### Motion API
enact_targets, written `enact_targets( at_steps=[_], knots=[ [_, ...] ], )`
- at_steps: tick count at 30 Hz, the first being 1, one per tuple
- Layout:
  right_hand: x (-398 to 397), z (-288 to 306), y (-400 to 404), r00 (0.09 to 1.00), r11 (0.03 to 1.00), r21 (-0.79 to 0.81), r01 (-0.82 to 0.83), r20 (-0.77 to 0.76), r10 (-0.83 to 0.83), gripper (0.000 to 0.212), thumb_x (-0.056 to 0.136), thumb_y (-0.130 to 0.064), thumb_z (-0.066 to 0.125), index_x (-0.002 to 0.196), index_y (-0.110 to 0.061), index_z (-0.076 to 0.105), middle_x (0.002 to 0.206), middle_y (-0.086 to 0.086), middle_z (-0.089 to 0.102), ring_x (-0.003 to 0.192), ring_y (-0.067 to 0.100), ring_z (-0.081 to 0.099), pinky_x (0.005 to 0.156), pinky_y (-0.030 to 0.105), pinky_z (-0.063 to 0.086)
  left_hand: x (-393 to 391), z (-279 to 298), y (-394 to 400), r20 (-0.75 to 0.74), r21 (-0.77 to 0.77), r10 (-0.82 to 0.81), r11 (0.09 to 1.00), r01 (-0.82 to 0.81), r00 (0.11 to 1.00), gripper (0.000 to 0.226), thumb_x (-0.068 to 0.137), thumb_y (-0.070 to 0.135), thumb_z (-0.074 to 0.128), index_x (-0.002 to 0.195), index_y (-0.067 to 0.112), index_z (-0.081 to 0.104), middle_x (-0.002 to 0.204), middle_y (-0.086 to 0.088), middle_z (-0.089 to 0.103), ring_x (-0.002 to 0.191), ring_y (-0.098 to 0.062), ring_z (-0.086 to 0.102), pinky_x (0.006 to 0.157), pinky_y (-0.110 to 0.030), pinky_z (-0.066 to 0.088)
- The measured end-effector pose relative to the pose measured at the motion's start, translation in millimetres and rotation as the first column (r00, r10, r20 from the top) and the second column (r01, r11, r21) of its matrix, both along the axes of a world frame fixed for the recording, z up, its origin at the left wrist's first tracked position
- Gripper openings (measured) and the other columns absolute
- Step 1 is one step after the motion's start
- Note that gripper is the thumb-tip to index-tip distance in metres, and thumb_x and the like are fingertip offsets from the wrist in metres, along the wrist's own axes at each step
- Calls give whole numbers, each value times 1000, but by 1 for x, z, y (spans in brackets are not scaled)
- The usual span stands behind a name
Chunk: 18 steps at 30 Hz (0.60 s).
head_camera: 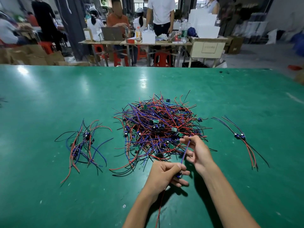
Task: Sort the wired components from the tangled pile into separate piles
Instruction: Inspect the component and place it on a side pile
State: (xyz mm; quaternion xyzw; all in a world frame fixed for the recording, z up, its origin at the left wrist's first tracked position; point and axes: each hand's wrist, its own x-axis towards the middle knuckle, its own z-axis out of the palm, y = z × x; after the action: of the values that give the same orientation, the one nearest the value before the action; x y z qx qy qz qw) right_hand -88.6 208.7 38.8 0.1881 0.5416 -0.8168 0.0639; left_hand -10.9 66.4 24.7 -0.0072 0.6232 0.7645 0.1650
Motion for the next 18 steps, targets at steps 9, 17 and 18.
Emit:
enact_targets(
  at_steps=[9, 17, 18],
  knots=[
    [38, -23, 2, 873, 820, 562, -112, -338, 351, 18, 100, -18, 63, 115, -26, 69, 87, -2, 77, 56, 0, 61, 51, 17, 42, -4, -5, 0, 59, 302, 220, 926, -227, 974, 24, 91, 31, 63, 98, 16, 80, 102, -9, 76, 78, -22, 74, 66, -24, 58],
    [75, -38, -20, 807, 749, 662, -14, -435, 400, 24, 79, -50, 81, 99, -41, 74, 80, -6, 76, 51, 1, 50, 50, 15, 40, -15, -10, -13, 70, 250, 515, 820, -515, 854, 25, 83, 35, 76, 98, 14, 76, 80, -3, 71, 67, -15, 56, 69, -33, 43],
    [77, -38, -25, 827, 820, 572, -9, -457, 328, 17, 83, -45, 82, 97, -36, 76, 78, -2, 75, 52, -1, 51, 50, 13, 40, -13, -11, -13, 50, 236, 529, 818, -524, 847, 30, 81, 36, 76, 99, 12, 74, 78, -3, 71, 64, -13, 56, 65, -28, 43]
  ],
)
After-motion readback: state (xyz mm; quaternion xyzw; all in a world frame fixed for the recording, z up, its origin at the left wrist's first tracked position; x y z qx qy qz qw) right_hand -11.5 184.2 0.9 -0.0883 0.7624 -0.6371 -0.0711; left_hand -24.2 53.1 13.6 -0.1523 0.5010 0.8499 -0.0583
